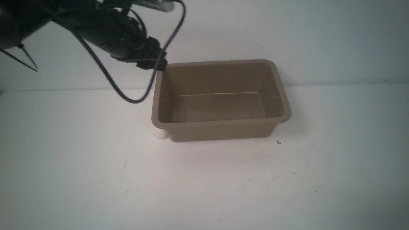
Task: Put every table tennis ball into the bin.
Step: Use the left arm to put the table tennis ball into the box
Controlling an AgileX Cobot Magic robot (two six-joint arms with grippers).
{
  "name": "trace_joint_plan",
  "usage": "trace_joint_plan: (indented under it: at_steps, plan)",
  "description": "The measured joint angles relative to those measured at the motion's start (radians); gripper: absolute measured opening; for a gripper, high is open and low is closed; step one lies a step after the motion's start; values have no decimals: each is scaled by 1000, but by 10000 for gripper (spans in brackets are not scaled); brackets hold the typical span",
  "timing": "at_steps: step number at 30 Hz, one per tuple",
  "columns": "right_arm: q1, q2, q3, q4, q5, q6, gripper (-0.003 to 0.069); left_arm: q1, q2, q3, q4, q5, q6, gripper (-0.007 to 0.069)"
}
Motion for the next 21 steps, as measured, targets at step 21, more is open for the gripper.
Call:
trace_joint_plan:
  at_steps: [21]
  plan:
    - [0, 0, 0, 0, 0, 0, -18, -83, 207, -71, -47, 107, 89, 553]
